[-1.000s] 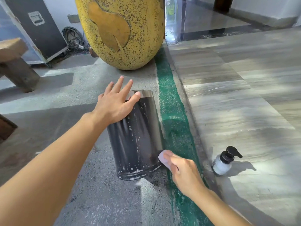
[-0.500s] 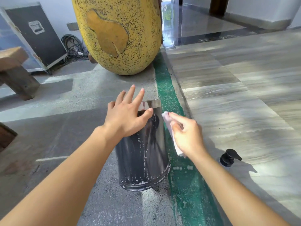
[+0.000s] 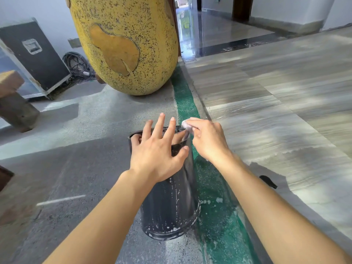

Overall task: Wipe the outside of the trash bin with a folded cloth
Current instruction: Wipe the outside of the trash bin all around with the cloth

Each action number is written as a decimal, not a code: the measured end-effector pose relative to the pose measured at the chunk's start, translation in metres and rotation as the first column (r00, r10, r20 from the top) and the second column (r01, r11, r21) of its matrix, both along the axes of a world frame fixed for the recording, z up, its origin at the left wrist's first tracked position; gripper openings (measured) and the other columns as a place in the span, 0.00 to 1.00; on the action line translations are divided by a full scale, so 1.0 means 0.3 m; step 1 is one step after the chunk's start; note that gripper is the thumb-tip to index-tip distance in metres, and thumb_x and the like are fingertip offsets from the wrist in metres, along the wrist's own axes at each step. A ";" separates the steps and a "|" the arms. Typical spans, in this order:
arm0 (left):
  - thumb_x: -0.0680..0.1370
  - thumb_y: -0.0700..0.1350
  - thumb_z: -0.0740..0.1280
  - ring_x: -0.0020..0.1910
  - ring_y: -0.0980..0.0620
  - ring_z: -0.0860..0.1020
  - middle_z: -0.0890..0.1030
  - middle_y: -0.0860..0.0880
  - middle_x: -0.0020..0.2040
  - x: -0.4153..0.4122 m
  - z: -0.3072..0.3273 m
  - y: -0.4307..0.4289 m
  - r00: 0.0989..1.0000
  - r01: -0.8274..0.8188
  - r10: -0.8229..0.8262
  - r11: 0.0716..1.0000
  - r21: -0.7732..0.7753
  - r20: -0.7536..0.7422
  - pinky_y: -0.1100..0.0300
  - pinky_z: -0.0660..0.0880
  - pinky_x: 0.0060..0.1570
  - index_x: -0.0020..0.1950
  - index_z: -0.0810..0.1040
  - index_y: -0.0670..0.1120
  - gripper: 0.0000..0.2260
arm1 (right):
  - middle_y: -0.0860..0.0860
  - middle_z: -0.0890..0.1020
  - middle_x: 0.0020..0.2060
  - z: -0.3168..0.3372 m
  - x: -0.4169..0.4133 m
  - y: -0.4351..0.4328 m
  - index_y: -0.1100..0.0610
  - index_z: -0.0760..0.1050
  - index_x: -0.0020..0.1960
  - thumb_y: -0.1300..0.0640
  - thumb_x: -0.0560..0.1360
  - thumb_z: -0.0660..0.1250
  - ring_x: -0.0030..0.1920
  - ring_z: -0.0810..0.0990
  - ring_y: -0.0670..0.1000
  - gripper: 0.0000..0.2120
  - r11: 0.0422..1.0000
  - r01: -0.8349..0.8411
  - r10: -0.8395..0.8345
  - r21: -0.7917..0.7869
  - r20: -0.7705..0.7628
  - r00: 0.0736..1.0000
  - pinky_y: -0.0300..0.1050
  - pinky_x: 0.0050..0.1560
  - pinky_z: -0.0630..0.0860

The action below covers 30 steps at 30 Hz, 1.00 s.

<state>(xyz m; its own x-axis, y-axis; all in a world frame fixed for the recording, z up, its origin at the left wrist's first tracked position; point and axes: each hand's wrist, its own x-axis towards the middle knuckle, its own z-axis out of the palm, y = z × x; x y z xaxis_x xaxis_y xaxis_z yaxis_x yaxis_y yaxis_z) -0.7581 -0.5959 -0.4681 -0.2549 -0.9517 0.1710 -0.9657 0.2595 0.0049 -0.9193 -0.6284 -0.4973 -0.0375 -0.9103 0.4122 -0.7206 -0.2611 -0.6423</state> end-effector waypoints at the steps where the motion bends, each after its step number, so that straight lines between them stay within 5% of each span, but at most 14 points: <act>1: 0.76 0.70 0.50 0.81 0.46 0.46 0.43 0.54 0.83 -0.009 0.001 -0.006 1.000 -0.002 0.002 1.000 0.004 0.002 0.39 0.56 0.72 0.81 0.45 0.59 0.36 | 0.49 0.83 0.48 0.003 -0.007 0.016 0.54 0.80 0.48 0.65 0.72 0.55 0.47 0.78 0.56 0.16 0.995 -0.074 0.072 -0.061 -0.025 0.997 0.50 0.49 0.78; 3: 0.76 0.70 0.50 0.81 0.45 0.46 0.43 0.54 0.83 -0.022 0.001 -0.013 1.000 -0.003 0.003 1.000 0.009 0.013 0.39 0.56 0.72 0.81 0.45 0.58 0.37 | 0.45 0.84 0.56 0.002 -0.044 0.039 0.52 0.82 0.55 0.67 0.74 0.58 0.56 0.80 0.48 0.19 0.982 -0.160 0.162 -0.095 0.011 0.987 0.43 0.59 0.76; 5: 0.76 0.70 0.49 0.81 0.45 0.46 0.43 0.54 0.83 -0.033 0.000 -0.018 1.000 -0.003 0.002 1.000 0.018 0.018 0.39 0.56 0.72 0.82 0.45 0.57 0.37 | 0.43 0.83 0.59 -0.019 -0.093 0.060 0.51 0.82 0.59 0.68 0.75 0.62 0.61 0.79 0.40 0.19 0.988 -0.151 0.156 -0.041 0.231 0.960 0.38 0.66 0.72; 7: 0.77 0.70 0.47 0.81 0.46 0.46 0.43 0.54 0.83 -0.040 0.000 -0.021 1.000 -0.010 0.010 1.000 0.029 -0.002 0.38 0.55 0.72 0.82 0.46 0.57 0.35 | 0.43 0.83 0.56 -0.053 -0.126 0.080 0.53 0.81 0.60 0.69 0.77 0.64 0.59 0.80 0.39 0.18 0.995 -0.093 0.065 0.029 0.516 0.854 0.41 0.66 0.73; 9: 0.78 0.69 0.43 0.81 0.47 0.46 0.43 0.55 0.83 -0.043 0.004 -0.029 0.999 -0.022 0.024 0.999 0.042 -0.049 0.38 0.54 0.72 0.81 0.48 0.58 0.33 | 0.44 0.84 0.55 -0.092 -0.138 0.087 0.51 0.82 0.60 0.68 0.77 0.64 0.57 0.81 0.40 0.18 0.997 -0.010 -0.043 0.083 0.605 0.795 0.46 0.65 0.75; 18: 0.78 0.68 0.37 0.80 0.48 0.49 0.46 0.56 0.83 -0.058 0.036 -0.069 0.987 -0.064 0.077 0.994 0.094 -0.139 0.38 0.52 0.72 0.80 0.53 0.60 0.32 | 0.39 0.82 0.57 -0.104 -0.035 0.120 0.48 0.82 0.59 0.62 0.78 0.64 0.56 0.80 0.38 0.15 0.995 -0.050 0.018 0.083 0.349 0.937 0.35 0.61 0.74; 22: 0.77 0.67 0.37 0.80 0.45 0.50 0.47 0.54 0.83 -0.058 0.039 -0.109 0.983 -0.104 0.118 0.989 0.105 -0.137 0.36 0.52 0.71 0.80 0.54 0.60 0.32 | 0.34 0.79 0.56 -0.155 -0.023 0.177 0.50 0.81 0.61 0.69 0.76 0.61 0.55 0.77 0.34 0.22 0.984 -0.104 0.063 0.147 0.260 0.964 0.26 0.60 0.69; 25: 0.77 0.68 0.38 0.79 0.44 0.51 0.47 0.53 0.83 -0.057 0.042 -0.132 0.973 -0.146 0.164 0.983 0.113 -0.162 0.35 0.51 0.71 0.80 0.55 0.60 0.32 | 0.38 0.82 0.55 -0.237 -0.017 0.269 0.57 0.81 0.60 0.72 0.74 0.57 0.56 0.81 0.39 0.22 0.941 -0.247 0.162 0.232 0.331 0.929 0.43 0.63 0.76; 27: 0.77 0.68 0.39 0.79 0.44 0.52 0.47 0.53 0.83 -0.050 0.044 -0.140 0.970 -0.166 0.184 0.979 0.117 -0.162 0.35 0.51 0.71 0.80 0.55 0.60 0.32 | 0.46 0.84 0.53 -0.294 -0.020 0.343 0.57 0.81 0.55 0.64 0.75 0.59 0.58 0.82 0.50 0.15 0.925 -0.217 0.147 0.311 0.235 0.961 0.53 0.62 0.77; 30: 0.78 0.67 0.39 0.79 0.42 0.52 0.46 0.52 0.83 -0.023 0.044 -0.139 0.965 -0.185 0.204 0.975 0.120 -0.164 0.36 0.51 0.72 0.81 0.54 0.59 0.32 | 0.42 0.81 0.61 -0.379 -0.038 0.470 0.53 0.77 0.57 0.65 0.73 0.57 0.62 0.78 0.52 0.17 0.852 -0.247 0.218 0.463 0.116 0.969 0.50 0.66 0.72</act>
<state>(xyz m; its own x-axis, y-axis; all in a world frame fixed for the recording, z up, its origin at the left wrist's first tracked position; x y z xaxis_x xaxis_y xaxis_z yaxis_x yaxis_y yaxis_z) -0.7649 -0.6376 -0.4548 -0.0381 -0.9947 0.0953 -0.9793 0.0561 0.1945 -0.9307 -0.4873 -0.6108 0.1892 -0.9799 -0.0632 -0.6354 -0.0731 -0.7687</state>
